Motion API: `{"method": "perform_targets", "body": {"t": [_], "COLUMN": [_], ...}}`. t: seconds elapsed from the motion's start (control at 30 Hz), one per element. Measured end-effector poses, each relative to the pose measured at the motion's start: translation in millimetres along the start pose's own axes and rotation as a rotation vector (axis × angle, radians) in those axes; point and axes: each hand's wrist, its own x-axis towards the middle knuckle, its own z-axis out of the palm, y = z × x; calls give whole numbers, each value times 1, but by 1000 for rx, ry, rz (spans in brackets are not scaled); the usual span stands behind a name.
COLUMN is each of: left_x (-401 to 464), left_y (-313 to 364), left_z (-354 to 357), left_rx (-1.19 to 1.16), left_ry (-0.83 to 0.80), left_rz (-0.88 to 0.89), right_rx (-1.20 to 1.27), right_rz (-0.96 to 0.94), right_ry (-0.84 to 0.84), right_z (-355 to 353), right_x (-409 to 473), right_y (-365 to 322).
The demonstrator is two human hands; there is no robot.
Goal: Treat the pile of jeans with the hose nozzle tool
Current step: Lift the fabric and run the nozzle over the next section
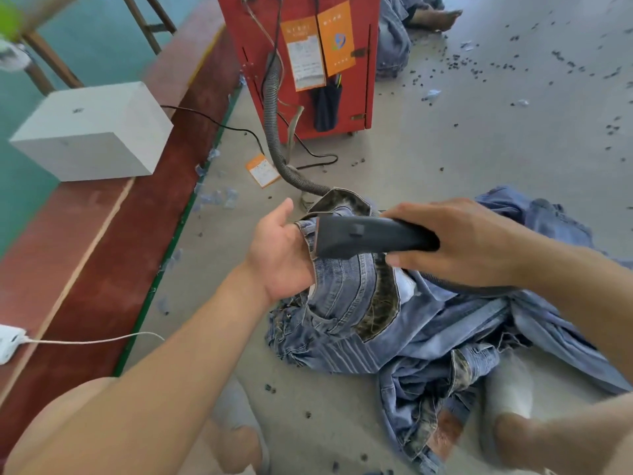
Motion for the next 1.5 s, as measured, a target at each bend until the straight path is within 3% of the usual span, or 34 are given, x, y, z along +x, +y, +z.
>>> {"method": "perform_targets", "body": {"t": [0.13,0.3,0.37,0.53,0.7,0.87,0.93,1.0,1.07,1.13,1.2,1.27,1.3,1.4,1.43,1.5], "left_x": [-5,-2,-1,-3,6,2,1,8,14,18,20,18,17,13,15,20], "left_y": [4,-5,-8,-8,-11,-2,5,1,-16,-30,-27,-18,-18,-45,-52,-54], "left_z": [0,2,1,2,-4,-8,-11,-16,-23,-27,-28,-34,-36,-32,-29,-26], "left_rx": [-90,-11,25,-50,36,-163,-238,-26,375,479,296,155,197,645,709,576], "left_ry": [-106,-124,-95,-225,-161,-233,-158,28,278,378,355,232,189,173,176,189], "left_rz": [-1,-66,-65,-66,-70,-32,22,62,10,-62,-30,2,-44,-216,-171,-34], "right_rx": [16,12,53,151,90,153,124,86,79,98,51,27,28,37,46,50], "right_rz": [55,2,-10,116,97,142,242,369,477,527,521,502,491,474,472,464], "right_ry": [56,-79,-30,139,-105,145,226,250,239,209,158,111,97,78,78,83], "right_z": [-18,-3,2,-26,-12,-10,-18,-18,-11,-3,0,1,1,1,0,-4], "right_x": [-3,0,5,9,7,15,15,13,12,11,10,8,7,4,3,1], "right_y": [15,1,-5,12,1,0,13,26,33,35,36,34,34,32,31,30]}}
